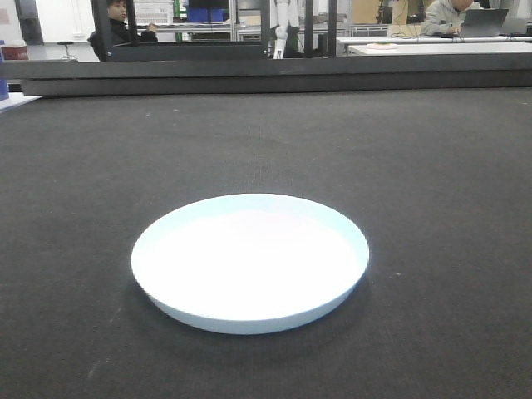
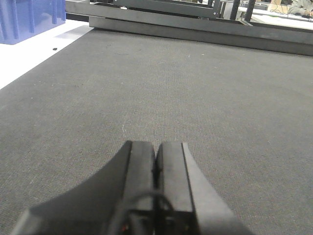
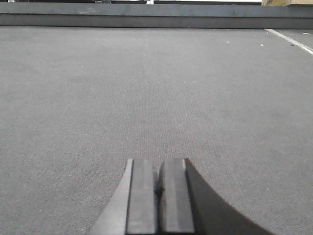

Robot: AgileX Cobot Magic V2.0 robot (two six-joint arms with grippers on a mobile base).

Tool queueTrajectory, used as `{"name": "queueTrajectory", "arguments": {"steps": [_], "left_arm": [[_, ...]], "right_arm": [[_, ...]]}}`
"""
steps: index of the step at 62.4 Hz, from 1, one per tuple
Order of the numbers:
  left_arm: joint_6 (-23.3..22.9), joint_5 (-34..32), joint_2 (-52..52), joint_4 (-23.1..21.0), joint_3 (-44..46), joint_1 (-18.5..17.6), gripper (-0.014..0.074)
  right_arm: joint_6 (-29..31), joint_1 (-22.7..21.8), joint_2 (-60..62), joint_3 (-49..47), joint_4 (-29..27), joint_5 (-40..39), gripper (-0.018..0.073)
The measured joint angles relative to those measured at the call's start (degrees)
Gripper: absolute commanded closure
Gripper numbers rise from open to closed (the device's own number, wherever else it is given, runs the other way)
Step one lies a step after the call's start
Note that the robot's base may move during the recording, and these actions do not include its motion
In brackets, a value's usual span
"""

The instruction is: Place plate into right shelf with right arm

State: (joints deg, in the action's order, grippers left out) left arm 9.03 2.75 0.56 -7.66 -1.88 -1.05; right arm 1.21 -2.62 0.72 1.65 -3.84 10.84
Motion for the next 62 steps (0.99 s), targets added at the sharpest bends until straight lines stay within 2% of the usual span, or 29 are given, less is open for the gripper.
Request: {"name": "queueTrajectory", "arguments": {"steps": [40, 50, 62], "left_arm": [[0.00, 0.00, 0.00, 0.00, 0.00, 0.00, 0.0724], [0.00, 0.00, 0.00, 0.00, 0.00, 0.00, 0.0724], [0.00, 0.00, 0.00, 0.00, 0.00, 0.00, 0.0724]], "right_arm": [[0.00, 0.00, 0.00, 0.00, 0.00, 0.00, 0.0504], [0.00, 0.00, 0.00, 0.00, 0.00, -4.64, 0.0504], [0.00, 0.00, 0.00, 0.00, 0.13, -14.15, 0.0504]]}}
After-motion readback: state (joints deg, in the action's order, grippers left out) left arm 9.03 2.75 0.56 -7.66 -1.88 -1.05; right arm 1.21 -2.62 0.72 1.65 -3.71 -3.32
